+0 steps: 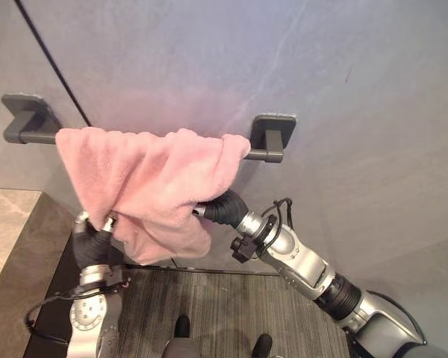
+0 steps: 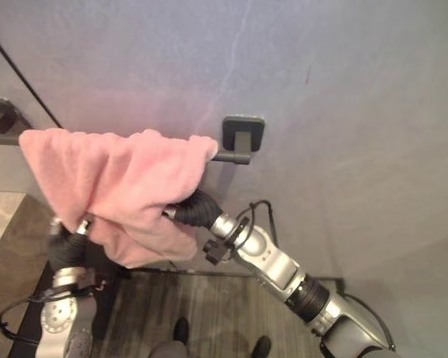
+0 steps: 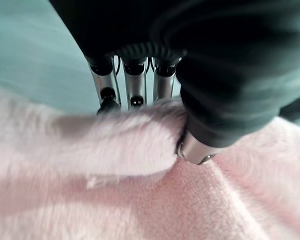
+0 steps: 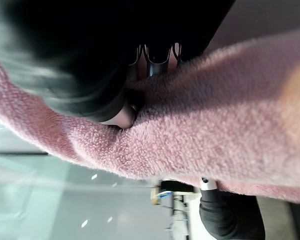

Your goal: Put brush and paste in cup on sink, flatten towel.

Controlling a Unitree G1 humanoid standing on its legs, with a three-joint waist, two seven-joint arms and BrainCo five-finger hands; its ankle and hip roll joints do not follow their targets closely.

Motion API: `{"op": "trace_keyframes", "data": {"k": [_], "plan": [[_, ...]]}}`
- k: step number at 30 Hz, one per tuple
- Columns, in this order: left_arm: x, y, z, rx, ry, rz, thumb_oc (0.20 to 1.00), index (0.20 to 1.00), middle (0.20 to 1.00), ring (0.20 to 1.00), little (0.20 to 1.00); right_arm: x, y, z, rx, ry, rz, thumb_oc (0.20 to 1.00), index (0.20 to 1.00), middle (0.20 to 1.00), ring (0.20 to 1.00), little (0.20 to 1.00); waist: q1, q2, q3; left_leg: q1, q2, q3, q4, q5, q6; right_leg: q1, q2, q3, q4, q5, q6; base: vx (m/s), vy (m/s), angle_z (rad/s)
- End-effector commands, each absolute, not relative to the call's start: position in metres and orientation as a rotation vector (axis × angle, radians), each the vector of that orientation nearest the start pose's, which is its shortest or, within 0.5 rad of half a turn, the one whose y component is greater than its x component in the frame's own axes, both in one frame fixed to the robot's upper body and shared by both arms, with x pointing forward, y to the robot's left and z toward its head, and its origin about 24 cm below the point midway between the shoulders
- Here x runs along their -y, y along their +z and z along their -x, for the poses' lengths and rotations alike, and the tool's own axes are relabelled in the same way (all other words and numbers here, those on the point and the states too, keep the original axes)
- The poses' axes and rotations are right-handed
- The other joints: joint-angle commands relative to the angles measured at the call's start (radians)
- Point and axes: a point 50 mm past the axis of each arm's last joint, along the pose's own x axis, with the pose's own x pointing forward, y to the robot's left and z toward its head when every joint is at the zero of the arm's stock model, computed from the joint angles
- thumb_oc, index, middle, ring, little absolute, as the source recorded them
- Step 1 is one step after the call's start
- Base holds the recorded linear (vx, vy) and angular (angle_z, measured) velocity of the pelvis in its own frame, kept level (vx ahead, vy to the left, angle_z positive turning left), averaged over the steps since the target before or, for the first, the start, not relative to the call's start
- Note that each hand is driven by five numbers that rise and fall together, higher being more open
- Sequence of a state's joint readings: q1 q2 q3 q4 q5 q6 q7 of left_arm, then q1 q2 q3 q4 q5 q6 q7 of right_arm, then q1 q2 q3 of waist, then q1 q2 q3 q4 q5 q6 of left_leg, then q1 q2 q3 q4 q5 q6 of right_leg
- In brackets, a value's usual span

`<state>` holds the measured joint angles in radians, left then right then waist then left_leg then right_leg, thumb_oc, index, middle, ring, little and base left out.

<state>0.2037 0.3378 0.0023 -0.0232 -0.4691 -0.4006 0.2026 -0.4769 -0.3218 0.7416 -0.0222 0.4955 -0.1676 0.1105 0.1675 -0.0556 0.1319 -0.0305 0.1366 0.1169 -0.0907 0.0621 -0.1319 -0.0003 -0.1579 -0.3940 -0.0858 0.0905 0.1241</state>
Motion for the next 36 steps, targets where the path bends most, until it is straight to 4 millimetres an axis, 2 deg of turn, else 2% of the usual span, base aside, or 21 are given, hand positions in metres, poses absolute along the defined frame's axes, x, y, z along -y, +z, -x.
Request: {"op": "trace_keyframes", "data": {"k": [1,4,5,6,11,18,19,20,21,22,23,24,26,27,28,30,31,34,36], "plan": [[-0.233,0.104,-0.206,0.423,0.126,-0.046,0.200,0.200,0.200,0.200,0.200,0.021,0.171,-0.243,0.572,0.940,-0.119,0.200,0.200,0.200,0.200,0.200,0.011,-0.041,-0.015,-0.014,0.072,0.058,0.003,0.046,-0.064,0.013,-0.189,-0.052,0.017,0.112,0.123,0.00,0.000,0.00],[-0.233,0.100,-0.206,0.406,0.136,-0.008,0.200,0.200,0.200,0.200,0.200,0.023,0.168,-0.243,0.542,0.936,-0.179,0.200,0.200,0.200,0.200,0.200,0.006,-0.042,-0.018,-0.013,0.072,0.057,0.003,0.045,-0.065,0.013,-0.188,-0.052,0.016,0.111,0.122,0.00,0.000,0.00],[-0.233,0.093,-0.208,0.373,0.147,-0.005,0.200,0.200,0.200,0.200,0.200,0.023,0.160,-0.244,0.489,0.930,-0.211,0.200,0.200,0.200,0.200,0.200,0.002,-0.042,-0.018,-0.012,0.071,0.058,0.003,0.046,-0.065,0.014,-0.187,-0.049,0.015,0.111,0.121,0.00,0.000,0.00],[-0.230,0.086,-0.214,0.345,0.148,-0.059,0.200,0.200,0.200,0.200,0.200,0.024,0.137,-0.247,0.375,0.886,-0.239,0.200,0.200,0.200,0.200,0.200,-0.007,-0.040,-0.020,-0.013,0.072,0.060,0.003,0.047,-0.066,0.012,-0.186,-0.045,0.014,0.111,0.121,0.00,0.000,0.00],[-0.222,0.089,-0.213,0.354,0.091,-0.079,0.200,0.200,0.200,0.200,0.200,0.026,0.120,-0.243,0.314,0.875,-0.233,0.200,0.200,0.200,0.200,0.200,-0.021,-0.032,-0.023,-0.010,0.074,0.065,0.003,0.044,-0.065,0.007,-0.185,-0.038,0.013,0.112,0.122,0.00,0.000,-0.01],[-0.229,0.082,-0.212,0.329,0.162,-0.090,0.200,0.200,0.200,0.200,0.200,0.024,0.125,-0.243,0.319,0.875,-0.274,0.200,0.200,0.200,0.200,0.200,-0.030,-0.028,-0.025,-0.002,0.077,0.082,0.003,0.043,-0.065,0.004,-0.188,-0.036,0.010,0.117,0.124,0.00,0.000,-0.02],[-0.229,0.080,-0.213,0.320,0.167,-0.098,0.200,0.200,0.200,0.200,0.200,0.024,0.120,-0.244,0.297,0.859,-0.270,0.407,0.407,0.407,0.407,0.407,-0.031,-0.027,-0.025,-0.001,0.077,0.083,0.003,0.043,-0.065,0.004,-0.187,-0.035,0.010,0.118,0.124,0.00,-0.004,-0.07],[-0.228,0.080,-0.213,0.320,0.167,-0.102,0.200,0.200,0.200,0.200,0.200,0.025,0.119,-0.245,0.295,0.848,-0.261,0.730,0.730,0.730,0.730,0.730,-0.031,-0.027,-0.026,-0.002,0.078,0.084,0.003,0.043,-0.066,0.003,-0.186,-0.035,0.010,0.117,0.124,0.00,-0.003,-0.07],[-0.228,0.079,-0.213,0.318,0.167,-0.107,0.200,0.200,0.200,0.200,0.200,0.025,0.118,-0.246,0.297,0.842,-0.256,0.953,0.953,0.953,0.953,0.953,-0.032,-0.027,-0.027,-0.002,0.079,0.084,0.003,0.044,-0.066,0.004,-0.185,-0.035,0.009,0.116,0.124,0.00,0.001,-0.04],[-0.228,0.078,-0.213,0.312,0.168,-0.114,0.200,0.200,0.200,0.200,0.200,0.026,0.116,-0.246,0.289,0.833,-0.254,1.000,1.000,1.000,1.000,1.000,-0.034,-0.025,-0.028,-0.003,0.079,0.084,0.003,0.044,-0.066,0.004,-0.184,-0.035,0.009,0.115,0.125,0.00,0.000,0.00],[-0.228,0.076,-0.213,0.304,0.168,-0.127,0.200,0.200,0.200,0.200,0.200,0.027,0.115,-0.246,0.280,0.831,-0.258,1.000,1.000,1.000,1.000,1.000,-0.035,-0.025,-0.029,-0.003,0.080,0.084,0.003,0.044,-0.066,0.004,-0.184,-0.035,0.008,0.115,0.124,0.00,0.000,0.00],[-0.228,0.076,-0.213,0.299,0.166,-0.133,0.250,0.250,0.250,0.250,0.250,0.026,0.115,-0.245,0.274,0.842,-0.266,1.000,1.000,1.000,1.000,1.000,-0.035,-0.025,-0.030,-0.003,0.080,0.084,0.003,0.044,-0.066,0.005,-0.184,-0.037,0.008,0.115,0.124,0.00,0.000,0.00],[-0.229,0.073,-0.213,0.286,0.166,-0.143,0.561,0.561,0.561,0.561,0.561,0.025,0.111,-0.245,0.233,0.857,-0.309,1.000,1.000,1.000,1.000,1.000,-0.034,-0.025,-0.030,-0.002,0.079,0.084,0.003,0.043,-0.067,0.006,-0.185,-0.040,0.008,0.115,0.124,0.00,0.000,0.00],[-0.229,0.073,-0.213,0.286,0.166,-0.143,0.614,0.614,0.614,0.614,0.614,0.025,0.111,-0.245,0.233,0.857,-0.310,1.000,1.000,1.000,1.000,1.000,-0.035,-0.025,-0.030,-0.002,0.079,0.084,0.003,0.043,-0.067,0.007,-0.185,-0.040,0.008,0.115,0.124,0.00,0.000,0.00],[-0.230,0.071,-0.212,0.275,0.170,-0.144,1.000,1.000,1.000,1.000,1.000,0.027,0.111,-0.246,0.233,0.850,-0.304,1.000,1.000,1.000,1.000,1.000,-0.035,-0.025,-0.030,-0.002,0.079,0.084,0.003,0.044,-0.067,0.008,-0.185,-0.040,0.008,0.115,0.124,0.00,0.000,0.00],[-0.232,0.066,-0.211,0.251,0.187,-0.168,1.000,1.000,1.000,1.000,1.000,0.030,0.108,-0.247,0.225,0.836,-0.292,1.000,1.000,1.000,1.000,1.000,-0.036,-0.024,-0.032,-0.004,0.080,0.081,0.003,0.044,-0.068,0.011,-0.184,-0.041,0.007,0.112,0.124,0.00,0.000,0.00],[-0.236,0.052,-0.208,0.182,0.211,-0.200,1.000,1.000,1.000,1.000,1.000,0.033,0.100,-0.249,0.187,0.815,-0.272,1.000,1.000,1.000,1.000,1.000,-0.037,-0.024,-0.034,-0.004,0.080,0.080,0.003,0.044,-0.067,0.014,-0.183,-0.040,0.006,0.110,0.124,0.00,0.000,0.00],[-0.243,0.038,-0.200,0.104,0.254,-0.242,1.000,1.000,1.000,1.000,1.000,0.044,0.083,-0.254,0.123,0.740,-0.246,1.000,1.000,1.000,1.000,1.000,-0.037,-0.020,-0.034,-0.001,0.079,0.080,0.003,0.045,-0.067,0.019,-0.183,-0.044,0.006,0.110,0.125,0.00,0.000,0.00],[-0.249,0.029,-0.194,0.058,0.310,-0.221,1.000,1.000,1.000,1.000,1.000,0.059,0.071,-0.255,0.079,0.663,-0.223,1.000,1.000,1.000,1.000,1.000,-0.040,-0.019,-0.035,-0.002,0.079,0.081,0.003,0.046,-0.068,0.020,-0.184,-0.047,0.006,0.110,0.126,0.00,0.000,0.00]]}}
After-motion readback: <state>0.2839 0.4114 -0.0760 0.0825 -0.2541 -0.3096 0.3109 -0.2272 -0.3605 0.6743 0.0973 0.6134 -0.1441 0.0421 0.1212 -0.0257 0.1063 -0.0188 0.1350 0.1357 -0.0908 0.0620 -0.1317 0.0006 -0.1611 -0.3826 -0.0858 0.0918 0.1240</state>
